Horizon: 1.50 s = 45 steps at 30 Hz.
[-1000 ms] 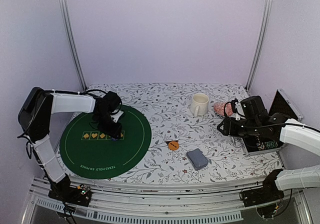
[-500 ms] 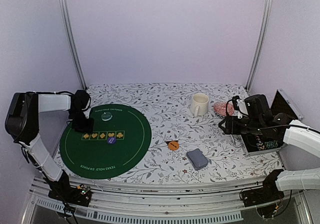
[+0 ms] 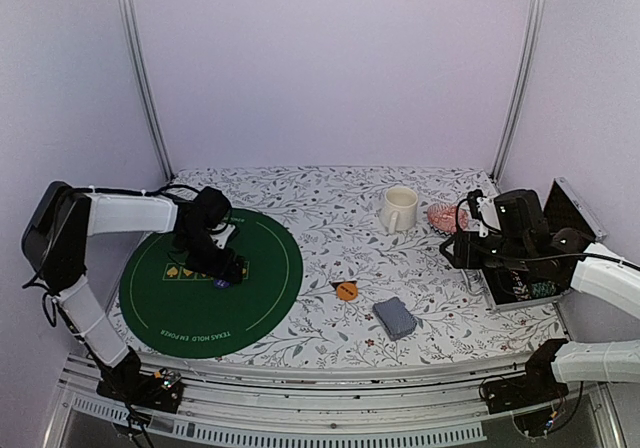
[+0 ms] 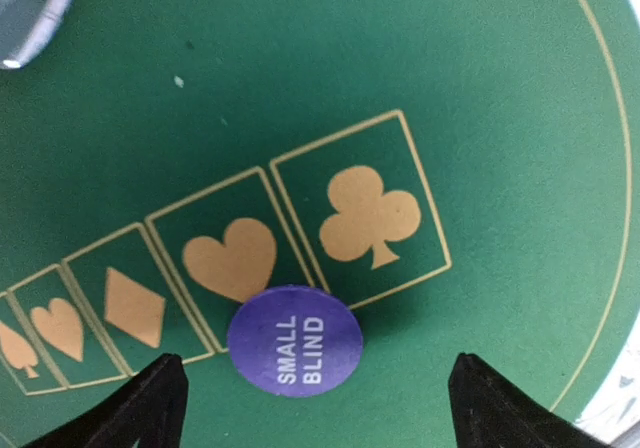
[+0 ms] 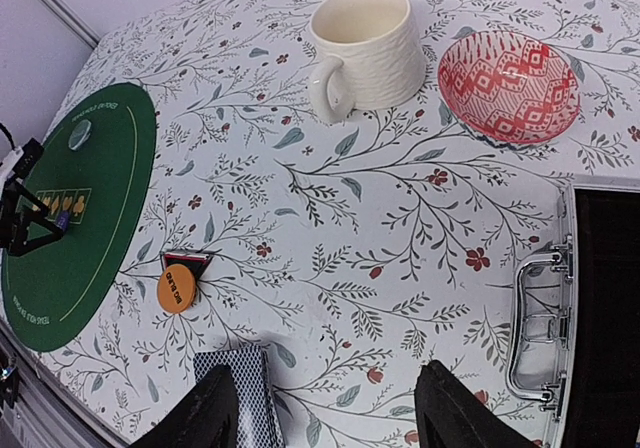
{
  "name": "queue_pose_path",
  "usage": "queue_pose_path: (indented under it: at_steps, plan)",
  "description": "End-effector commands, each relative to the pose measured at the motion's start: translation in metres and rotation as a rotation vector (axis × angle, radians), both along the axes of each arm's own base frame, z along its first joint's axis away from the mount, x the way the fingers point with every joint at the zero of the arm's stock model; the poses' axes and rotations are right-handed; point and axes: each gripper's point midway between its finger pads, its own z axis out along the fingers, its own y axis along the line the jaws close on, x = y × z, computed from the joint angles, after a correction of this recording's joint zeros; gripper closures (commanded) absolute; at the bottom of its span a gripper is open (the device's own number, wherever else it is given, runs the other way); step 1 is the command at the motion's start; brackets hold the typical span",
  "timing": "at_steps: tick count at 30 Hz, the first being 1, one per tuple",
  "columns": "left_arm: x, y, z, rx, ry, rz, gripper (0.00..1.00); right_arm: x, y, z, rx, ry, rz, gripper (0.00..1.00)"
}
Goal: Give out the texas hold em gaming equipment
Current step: Place the small blind button in the small blind area.
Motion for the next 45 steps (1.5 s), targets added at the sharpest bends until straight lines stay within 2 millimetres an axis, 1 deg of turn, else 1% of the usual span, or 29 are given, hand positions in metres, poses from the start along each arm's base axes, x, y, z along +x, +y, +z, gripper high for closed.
queue_pose_path:
  at_steps: [1, 4, 6, 9, 13, 22, 25, 28, 34, 41, 45]
  plan:
    - [-0.007, -0.004, -0.024, 0.073, 0.056, 0.007, 0.03, -0.003, -0.004, -0.004, -0.01, 0.004, -0.001, 0.37]
    - [-0.004, 0.003, -0.03, 0.13, 0.053, 0.018, 0.04, -0.004, -0.005, -0.004, -0.012, 0.006, -0.002, 0.37]
    - [-0.005, 0.006, -0.033, 0.147, 0.06, 0.016, 0.06, -0.005, -0.006, -0.005, -0.013, 0.007, -0.004, 0.37]
    - [-0.009, 0.004, -0.037, 0.139, 0.077, 0.009, 0.14, -0.005, -0.007, -0.006, -0.014, 0.006, -0.013, 0.37]
    - [-0.013, 0.004, -0.042, 0.131, 0.093, 0.001, 0.31, -0.005, -0.008, -0.006, -0.016, 0.007, -0.016, 0.37]
    - [-0.011, 0.01, -0.047, 0.149, 0.105, 0.003, 0.48, -0.004, -0.009, -0.007, -0.027, 0.006, -0.015, 0.37]
    - [-0.011, 0.016, -0.047, 0.154, 0.106, 0.011, 0.52, -0.004, -0.009, -0.006, -0.03, 0.001, -0.016, 0.37]
    - [-0.007, 0.025, -0.042, 0.149, 0.093, 0.042, 0.57, -0.004, -0.01, -0.006, -0.032, 0.0, -0.019, 0.37]
    - [0.002, 0.047, -0.029, 0.126, 0.064, 0.105, 0.59, -0.005, -0.012, -0.006, -0.038, -0.003, -0.021, 0.37]
    - [0.013, 0.087, -0.023, 0.105, 0.045, 0.208, 0.6, -0.006, -0.014, -0.005, -0.039, -0.01, -0.026, 0.37]
    - [0.023, 0.116, -0.017, 0.106, 0.02, 0.279, 0.6, -0.007, -0.015, -0.005, -0.04, -0.013, -0.029, 0.37]
